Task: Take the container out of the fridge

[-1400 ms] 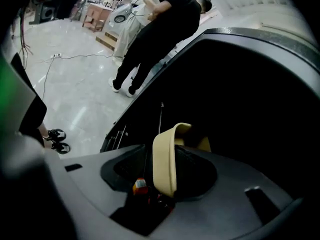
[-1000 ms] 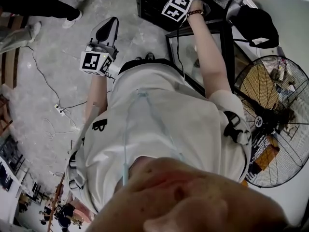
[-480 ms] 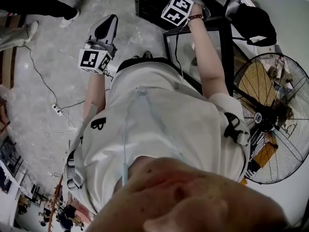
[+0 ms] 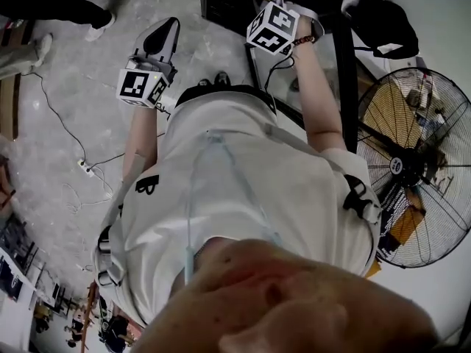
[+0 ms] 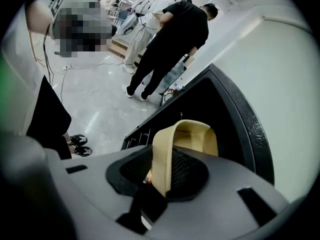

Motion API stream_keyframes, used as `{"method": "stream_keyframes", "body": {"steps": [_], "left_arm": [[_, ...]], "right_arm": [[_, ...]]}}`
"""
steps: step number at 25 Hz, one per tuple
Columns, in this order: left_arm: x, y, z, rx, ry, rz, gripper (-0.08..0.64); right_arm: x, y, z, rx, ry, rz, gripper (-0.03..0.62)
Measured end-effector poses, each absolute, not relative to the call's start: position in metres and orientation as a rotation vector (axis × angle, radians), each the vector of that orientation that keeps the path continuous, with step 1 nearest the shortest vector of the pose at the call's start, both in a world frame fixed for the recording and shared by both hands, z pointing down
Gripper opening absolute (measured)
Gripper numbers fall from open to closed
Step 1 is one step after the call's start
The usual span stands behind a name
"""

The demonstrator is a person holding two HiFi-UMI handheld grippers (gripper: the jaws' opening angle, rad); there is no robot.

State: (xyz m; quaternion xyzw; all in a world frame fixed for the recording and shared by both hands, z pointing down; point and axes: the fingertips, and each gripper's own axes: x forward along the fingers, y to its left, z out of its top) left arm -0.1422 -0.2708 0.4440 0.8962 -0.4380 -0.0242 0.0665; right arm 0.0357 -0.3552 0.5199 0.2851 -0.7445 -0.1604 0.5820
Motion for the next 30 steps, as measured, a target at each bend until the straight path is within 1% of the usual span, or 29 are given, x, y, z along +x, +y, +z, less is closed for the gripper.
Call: {"method": "stream_keyframes", "body": {"steps": [13, 20, 30], "left_arm": [[-0.114, -0.263, 0.446, 2.763, -1.171, -0.082, 0.009], [-0.103, -0.262, 0.444, 2.783, -1.142, -0.078, 0.009], [-0.105, -0.256, 0.440, 2.778, -1.170, -0.085, 0.009]], "right_arm": [[0.032, -0.258, 0.487, 0.627, -1.786, -0.388, 0.087], [0.053, -0.246, 0.499, 0.671, -1.779, -0.334, 0.087], [0.040, -0.236, 0.490, 0.657, -1.823, -0.373, 0.083]]}}
